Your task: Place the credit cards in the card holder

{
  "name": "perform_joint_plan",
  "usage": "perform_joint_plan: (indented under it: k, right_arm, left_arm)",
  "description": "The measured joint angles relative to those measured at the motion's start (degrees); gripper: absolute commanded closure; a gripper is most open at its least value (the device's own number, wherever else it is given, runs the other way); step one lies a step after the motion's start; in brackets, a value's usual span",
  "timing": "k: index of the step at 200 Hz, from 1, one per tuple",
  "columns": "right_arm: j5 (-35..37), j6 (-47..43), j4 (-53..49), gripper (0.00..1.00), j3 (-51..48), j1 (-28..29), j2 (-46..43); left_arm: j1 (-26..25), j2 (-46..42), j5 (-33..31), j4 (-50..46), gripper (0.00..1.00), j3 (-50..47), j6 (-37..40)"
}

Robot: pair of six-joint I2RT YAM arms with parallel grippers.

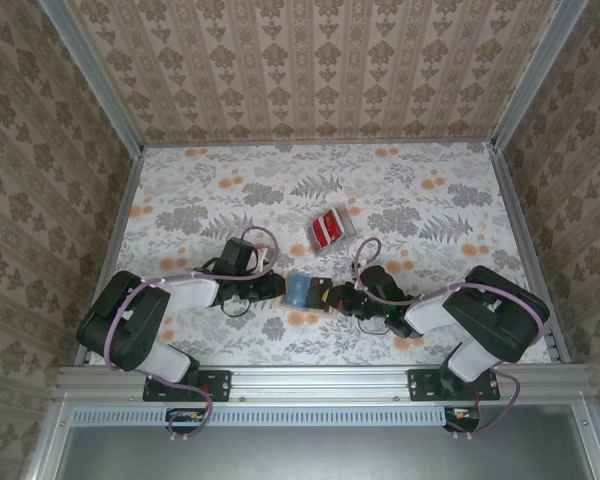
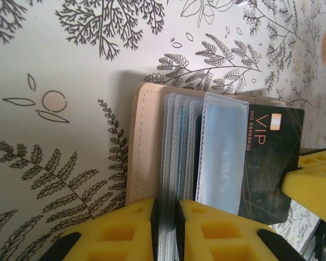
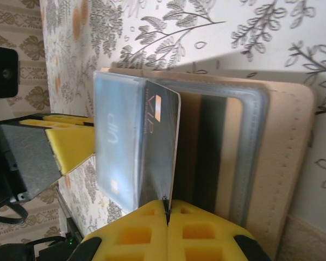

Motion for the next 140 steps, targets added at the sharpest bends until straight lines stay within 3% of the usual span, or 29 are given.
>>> perform_joint_plan:
  k: [140]
  right_arm:
    - [-0.26, -0.68, -3.58, 1.0, 0.07, 2.4, -3.74]
  left_arm:
    - [-0.44, -0.57, -0.22, 0.94, 0.81, -0.83, -0.26]
